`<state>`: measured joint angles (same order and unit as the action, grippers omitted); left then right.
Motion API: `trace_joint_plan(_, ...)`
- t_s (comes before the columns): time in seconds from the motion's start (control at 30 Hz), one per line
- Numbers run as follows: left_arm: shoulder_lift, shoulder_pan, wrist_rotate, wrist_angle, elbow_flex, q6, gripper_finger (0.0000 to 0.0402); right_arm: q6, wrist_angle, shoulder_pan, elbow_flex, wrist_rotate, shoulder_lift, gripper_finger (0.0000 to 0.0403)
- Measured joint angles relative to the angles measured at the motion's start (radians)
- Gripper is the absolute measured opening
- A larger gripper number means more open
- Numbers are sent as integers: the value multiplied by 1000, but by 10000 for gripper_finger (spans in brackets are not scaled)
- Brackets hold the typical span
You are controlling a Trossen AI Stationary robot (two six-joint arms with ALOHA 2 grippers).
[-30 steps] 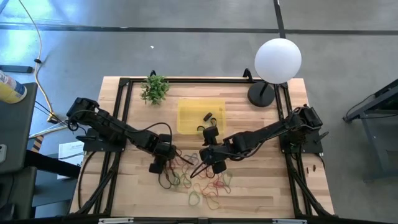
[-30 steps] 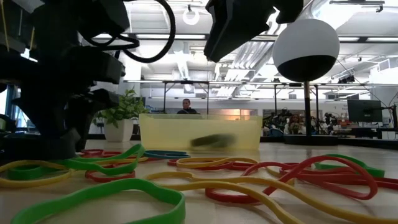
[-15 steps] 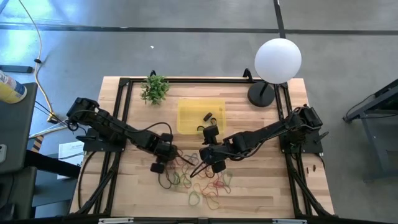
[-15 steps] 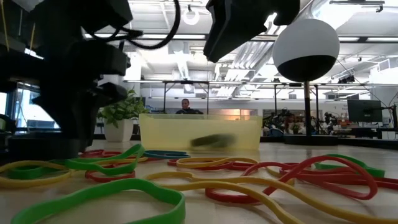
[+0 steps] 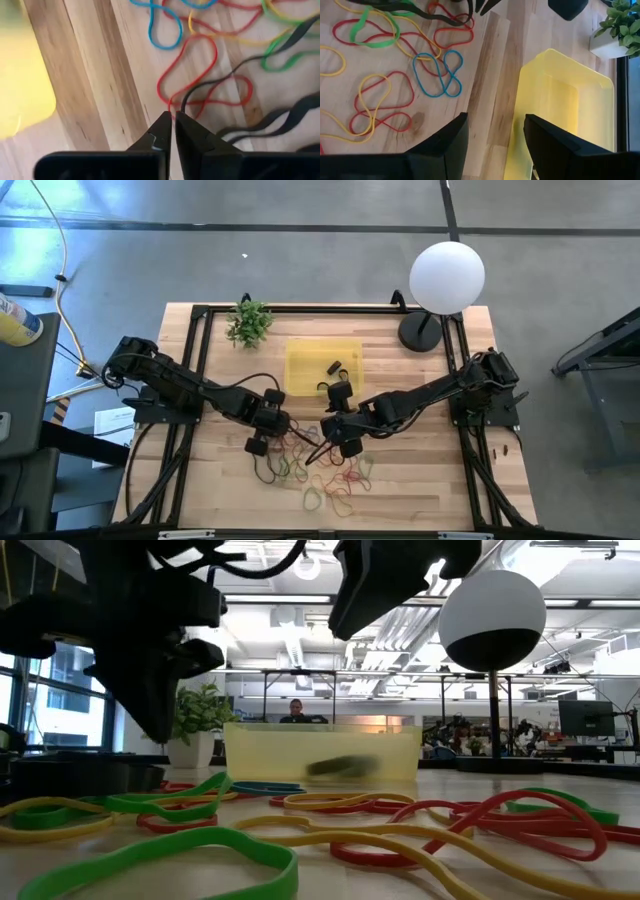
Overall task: Pick and place rubber bands into bin
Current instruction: Put the black rubber band into the yellow bin
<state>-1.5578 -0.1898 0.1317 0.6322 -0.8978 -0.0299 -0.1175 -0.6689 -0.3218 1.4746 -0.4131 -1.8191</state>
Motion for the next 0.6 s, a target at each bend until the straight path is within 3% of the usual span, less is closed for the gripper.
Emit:
trace_joint_plan(0.17,0,0,-1,51,13,38,59,6,-1,0,0,0,0,181)
trace_joint_plan(0.43,0,0,-29,10,14,46,154,6,-1,0,0,0,0,181)
trace_joint_plan(0.6,-12,0,-35,-4,15,61,194,6,-1,0,0,0,0,181)
